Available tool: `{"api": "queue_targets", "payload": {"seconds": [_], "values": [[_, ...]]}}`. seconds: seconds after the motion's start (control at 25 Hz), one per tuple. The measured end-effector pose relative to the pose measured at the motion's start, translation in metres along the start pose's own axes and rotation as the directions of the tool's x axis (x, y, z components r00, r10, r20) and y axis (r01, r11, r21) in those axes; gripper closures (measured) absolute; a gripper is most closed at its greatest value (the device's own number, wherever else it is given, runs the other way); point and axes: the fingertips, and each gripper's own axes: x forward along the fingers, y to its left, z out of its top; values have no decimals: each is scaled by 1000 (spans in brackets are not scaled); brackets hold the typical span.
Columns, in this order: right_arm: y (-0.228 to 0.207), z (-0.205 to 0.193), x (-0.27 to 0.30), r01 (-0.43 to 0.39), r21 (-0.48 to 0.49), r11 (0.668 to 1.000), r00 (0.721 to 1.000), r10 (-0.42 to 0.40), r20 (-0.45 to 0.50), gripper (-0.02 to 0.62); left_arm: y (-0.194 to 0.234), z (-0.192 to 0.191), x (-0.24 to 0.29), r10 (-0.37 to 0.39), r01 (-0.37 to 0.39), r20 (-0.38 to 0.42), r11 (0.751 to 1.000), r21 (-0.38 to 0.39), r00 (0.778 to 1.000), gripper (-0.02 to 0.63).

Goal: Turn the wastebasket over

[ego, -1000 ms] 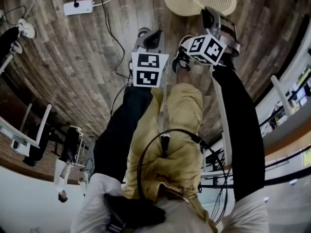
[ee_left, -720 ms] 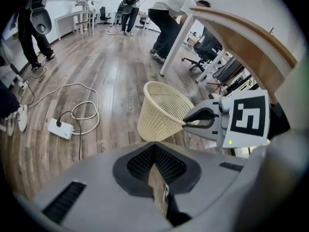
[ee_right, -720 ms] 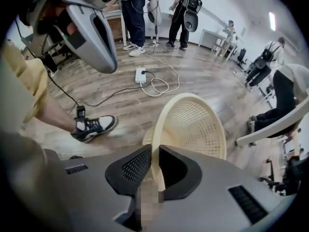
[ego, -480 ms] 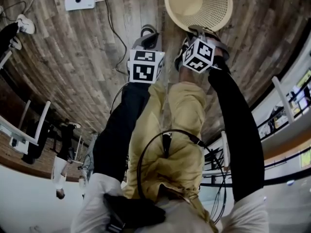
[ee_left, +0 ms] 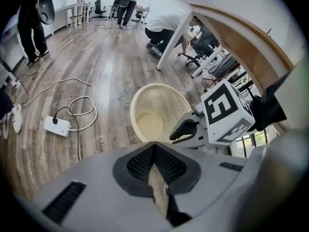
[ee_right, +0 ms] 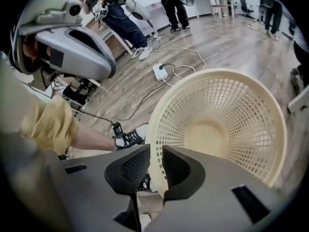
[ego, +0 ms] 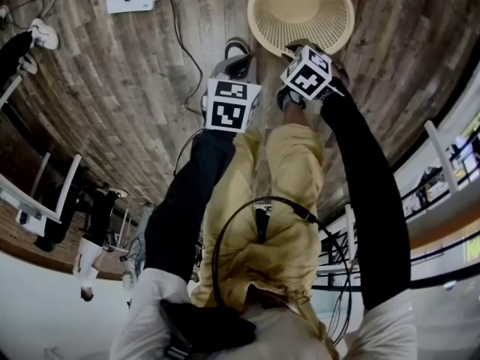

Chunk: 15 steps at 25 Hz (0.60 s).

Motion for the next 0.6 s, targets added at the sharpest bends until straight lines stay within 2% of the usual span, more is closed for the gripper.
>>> {"api": "queue_targets", "payload": {"seconds": [0.08, 0.28, 0.32, 0.36, 0.48, 0.6], "values": [[0, 7, -11, 12, 47, 999, 999, -14, 45, 520, 0, 0, -7, 5, -5, 11, 1000, 2, 1000, 609], [-13, 27, -71, 99, 154, 983, 982, -121, 144, 522, -10, 13, -34, 6, -6, 48, 1000, 6, 999, 609], [-14, 30, -88, 117, 184, 976, 978, -146, 151, 532, -15, 19, -42, 3, -4, 58, 1000, 14, 998, 609], [-15, 34, -108, 138, 220, 966, 972, -175, 157, 569, -21, 26, -52, 0, -2, 69, 1000, 26, 998, 609], [-4, 47, -176, 169, 344, 924, 945, -251, 211, 574, -47, 50, -93, -17, 10, 108, 998, 69, 994, 609], [16, 71, -256, 183, 421, 889, 898, -325, 297, 575, -75, 85, -148, -44, 25, 174, 994, 110, 984, 609]]}}
